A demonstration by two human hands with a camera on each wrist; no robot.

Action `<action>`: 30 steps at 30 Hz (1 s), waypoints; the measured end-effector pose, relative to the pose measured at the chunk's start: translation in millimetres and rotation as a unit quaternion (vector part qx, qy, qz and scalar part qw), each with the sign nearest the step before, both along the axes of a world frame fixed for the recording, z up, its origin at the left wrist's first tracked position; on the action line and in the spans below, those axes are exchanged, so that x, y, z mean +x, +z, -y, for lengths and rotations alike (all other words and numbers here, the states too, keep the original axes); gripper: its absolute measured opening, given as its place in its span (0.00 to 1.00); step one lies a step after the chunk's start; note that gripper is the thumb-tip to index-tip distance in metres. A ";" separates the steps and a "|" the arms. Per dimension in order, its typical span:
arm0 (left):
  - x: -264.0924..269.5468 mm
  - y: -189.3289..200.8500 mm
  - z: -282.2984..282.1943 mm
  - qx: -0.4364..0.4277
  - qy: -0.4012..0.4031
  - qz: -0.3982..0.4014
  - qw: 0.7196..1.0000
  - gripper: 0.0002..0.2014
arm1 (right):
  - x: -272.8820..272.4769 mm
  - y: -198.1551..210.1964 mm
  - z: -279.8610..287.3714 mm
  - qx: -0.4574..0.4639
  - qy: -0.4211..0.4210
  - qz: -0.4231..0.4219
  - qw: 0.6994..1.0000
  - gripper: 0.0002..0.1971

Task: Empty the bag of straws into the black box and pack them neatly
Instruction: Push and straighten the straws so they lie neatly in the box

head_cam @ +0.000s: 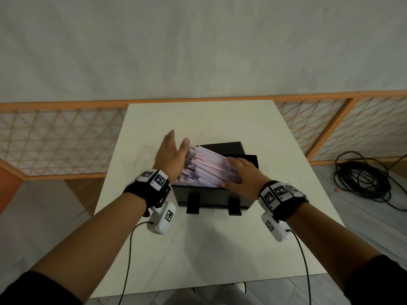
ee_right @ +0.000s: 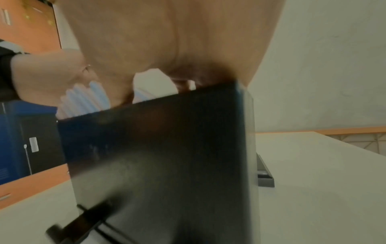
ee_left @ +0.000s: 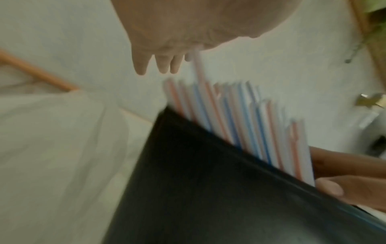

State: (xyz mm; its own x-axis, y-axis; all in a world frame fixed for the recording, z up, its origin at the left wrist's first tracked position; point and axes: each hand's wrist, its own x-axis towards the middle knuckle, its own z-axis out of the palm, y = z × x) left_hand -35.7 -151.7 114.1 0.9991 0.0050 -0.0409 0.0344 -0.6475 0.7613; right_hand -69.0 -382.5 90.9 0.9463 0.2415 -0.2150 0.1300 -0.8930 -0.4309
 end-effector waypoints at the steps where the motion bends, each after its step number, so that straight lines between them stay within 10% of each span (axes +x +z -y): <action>1: 0.4 9.4 -0.6 0.065 -0.038 0.034 0.997 0.41 | 2.5 3.3 1.6 0.017 -0.004 -0.013 1.000 0.46; 5: -4.9 30.1 32.6 0.399 -0.282 0.085 0.868 0.62 | 22.1 2.7 -6.0 0.000 0.003 -0.078 0.997 0.54; 9: 4.1 13.1 57.5 0.563 -0.345 0.040 0.750 0.69 | 27.7 -6.8 -17.1 -0.009 -0.020 -0.085 0.996 0.49; 23: 10.7 28.1 58.5 0.588 -0.359 0.044 0.723 0.67 | 5.8 26.0 -3.7 0.044 0.026 0.066 0.997 0.31; 26: 8.8 17.2 67.2 0.610 -0.367 0.045 0.701 0.70 | -6.0 35.4 -3.3 0.009 0.078 -0.015 0.997 0.17; 30: 9.7 13.6 71.5 0.627 -0.363 0.041 0.688 0.70 | -15.5 28.4 -8.6 -0.036 0.104 -0.101 0.989 0.26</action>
